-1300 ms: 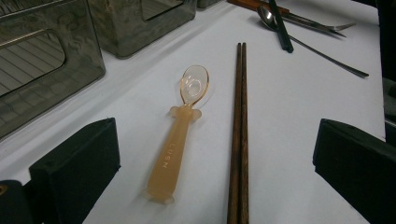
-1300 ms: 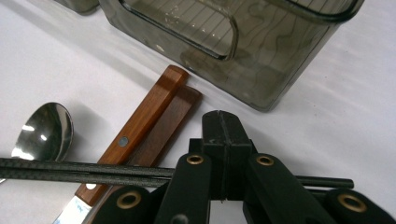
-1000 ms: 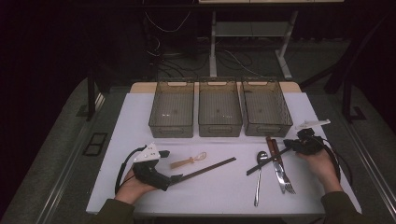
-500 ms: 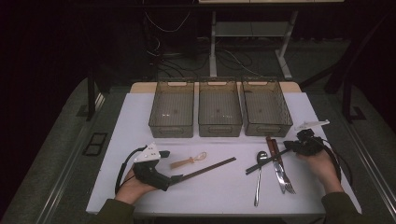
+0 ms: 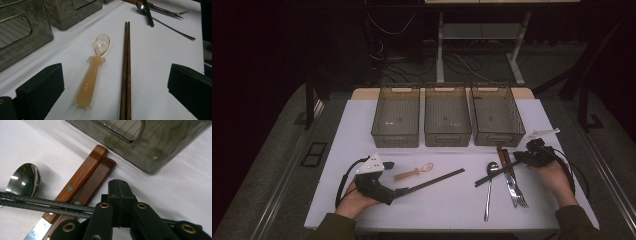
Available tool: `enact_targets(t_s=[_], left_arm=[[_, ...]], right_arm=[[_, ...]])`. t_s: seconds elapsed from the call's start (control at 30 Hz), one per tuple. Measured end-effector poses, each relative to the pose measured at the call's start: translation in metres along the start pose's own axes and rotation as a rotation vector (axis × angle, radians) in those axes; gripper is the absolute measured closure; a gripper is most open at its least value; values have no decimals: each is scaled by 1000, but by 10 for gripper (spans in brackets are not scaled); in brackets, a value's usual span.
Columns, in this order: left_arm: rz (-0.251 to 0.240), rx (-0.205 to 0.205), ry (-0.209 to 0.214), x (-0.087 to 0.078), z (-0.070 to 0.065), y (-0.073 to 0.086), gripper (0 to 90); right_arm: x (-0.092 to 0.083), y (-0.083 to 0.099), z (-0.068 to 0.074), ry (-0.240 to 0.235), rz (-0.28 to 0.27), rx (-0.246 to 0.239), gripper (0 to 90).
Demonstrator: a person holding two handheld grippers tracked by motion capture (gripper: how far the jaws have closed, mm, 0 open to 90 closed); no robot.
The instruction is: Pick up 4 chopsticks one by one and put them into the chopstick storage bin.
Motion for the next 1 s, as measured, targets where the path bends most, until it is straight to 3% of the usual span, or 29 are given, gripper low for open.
enact_targets(t_s=[1.0], left_arm=[[6,5,8,1,-1,0,1]], right_arm=[[-3,3,14,-34,58,-54,900]])
Point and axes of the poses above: each handheld gripper's, and its own axes: x roughly forward along the jaws, y roughly out of its underside, z roughly to its left, the point moved 3 cm from there along x, roughly forward along the jaws, and after that the axes turned 3 degrees about y, right-handed, at the moved point
